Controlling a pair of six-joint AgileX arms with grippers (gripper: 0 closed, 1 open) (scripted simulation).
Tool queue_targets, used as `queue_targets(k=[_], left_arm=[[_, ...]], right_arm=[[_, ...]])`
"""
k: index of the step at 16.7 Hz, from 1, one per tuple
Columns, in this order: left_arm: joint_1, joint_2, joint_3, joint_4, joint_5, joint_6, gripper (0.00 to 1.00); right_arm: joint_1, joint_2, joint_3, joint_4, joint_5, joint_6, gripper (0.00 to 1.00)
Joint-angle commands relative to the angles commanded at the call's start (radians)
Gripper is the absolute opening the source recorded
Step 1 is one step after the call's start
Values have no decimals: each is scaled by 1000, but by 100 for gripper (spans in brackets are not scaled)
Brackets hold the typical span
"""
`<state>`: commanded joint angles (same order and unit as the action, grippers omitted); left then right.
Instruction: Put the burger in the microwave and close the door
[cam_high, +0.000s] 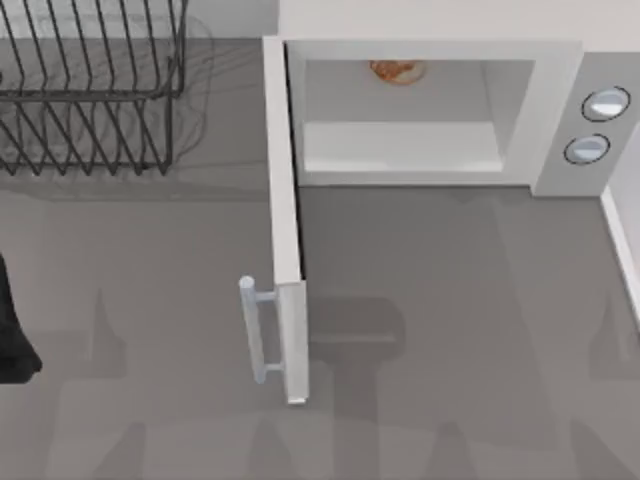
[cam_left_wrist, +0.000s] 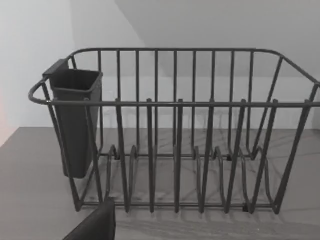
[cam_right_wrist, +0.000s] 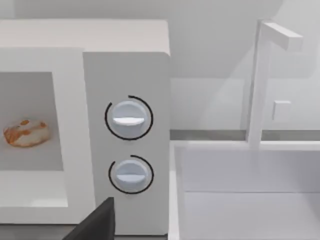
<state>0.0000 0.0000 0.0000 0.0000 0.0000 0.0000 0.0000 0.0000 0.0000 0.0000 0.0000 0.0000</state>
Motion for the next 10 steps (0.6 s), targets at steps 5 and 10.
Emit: queue_targets(k=[5, 10], left_arm=[[0, 0, 0, 0, 0, 0, 85], [0, 0, 0, 0, 0, 0, 47]], right_arm=[[0, 0, 0, 0, 0, 0, 100], [0, 0, 0, 0, 0, 0, 100]])
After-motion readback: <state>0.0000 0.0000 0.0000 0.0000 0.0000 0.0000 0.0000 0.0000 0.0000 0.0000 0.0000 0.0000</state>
